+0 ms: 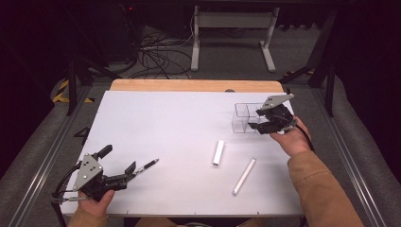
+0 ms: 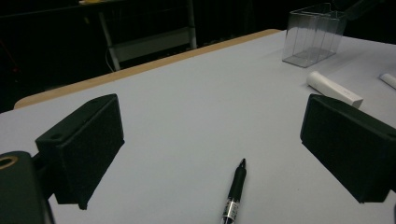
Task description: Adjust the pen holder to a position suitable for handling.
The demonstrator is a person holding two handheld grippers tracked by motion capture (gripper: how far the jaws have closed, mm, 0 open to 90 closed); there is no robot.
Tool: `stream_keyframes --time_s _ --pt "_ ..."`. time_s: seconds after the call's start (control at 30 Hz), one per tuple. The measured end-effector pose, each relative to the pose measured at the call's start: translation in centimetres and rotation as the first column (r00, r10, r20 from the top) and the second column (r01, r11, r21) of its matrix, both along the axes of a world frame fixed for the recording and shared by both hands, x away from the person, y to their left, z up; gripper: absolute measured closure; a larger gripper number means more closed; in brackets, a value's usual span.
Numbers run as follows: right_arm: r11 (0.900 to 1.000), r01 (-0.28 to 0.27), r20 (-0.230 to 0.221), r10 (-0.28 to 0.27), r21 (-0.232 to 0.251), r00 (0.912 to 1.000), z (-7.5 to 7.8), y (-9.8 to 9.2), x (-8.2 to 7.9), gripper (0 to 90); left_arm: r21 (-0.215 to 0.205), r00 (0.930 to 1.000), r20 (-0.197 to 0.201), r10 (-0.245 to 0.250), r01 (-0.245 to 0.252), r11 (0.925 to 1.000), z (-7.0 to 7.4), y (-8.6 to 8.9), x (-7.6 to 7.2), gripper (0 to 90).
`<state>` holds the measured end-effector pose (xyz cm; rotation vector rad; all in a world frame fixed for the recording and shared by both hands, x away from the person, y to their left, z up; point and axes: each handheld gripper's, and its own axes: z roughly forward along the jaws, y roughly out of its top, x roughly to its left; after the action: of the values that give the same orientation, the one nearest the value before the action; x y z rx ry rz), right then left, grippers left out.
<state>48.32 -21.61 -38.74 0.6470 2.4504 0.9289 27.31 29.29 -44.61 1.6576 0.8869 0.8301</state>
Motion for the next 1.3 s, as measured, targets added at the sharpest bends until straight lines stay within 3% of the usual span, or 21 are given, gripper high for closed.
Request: stream_keyframes --time_s 0.2,0.6,0.9,1.3 --pt "0.999 -0.003 -0.036 0.002 -0.037 0.9994 -0.8 0.1 1.4 46.6 0.003 1.0000 0.000 0.002 -0.002 1.0000 0.0 0.1 0.0 6.7" --pt "0.994 -0.022 -0.064 0.015 -0.108 0.9979 -2.0 1.0 3.0 49.1 0.001 1.0000 0.000 0.010 -0.010 0.9999 -0.1 0.1 0.0 6.8" --pt "0.988 -0.026 -0.068 0.016 -0.150 0.9976 -2.5 1.6 3.1 56.8 -0.006 0.9998 0.003 0.022 -0.022 0.9997 -0.1 0.2 0.0 6.8" --pt "0.985 -0.062 -0.072 0.051 -0.159 0.9961 -2.3 1.4 2.8 63.7 -0.005 0.9998 -0.002 0.019 -0.019 0.9998 -0.1 0.1 0.0 6.8"
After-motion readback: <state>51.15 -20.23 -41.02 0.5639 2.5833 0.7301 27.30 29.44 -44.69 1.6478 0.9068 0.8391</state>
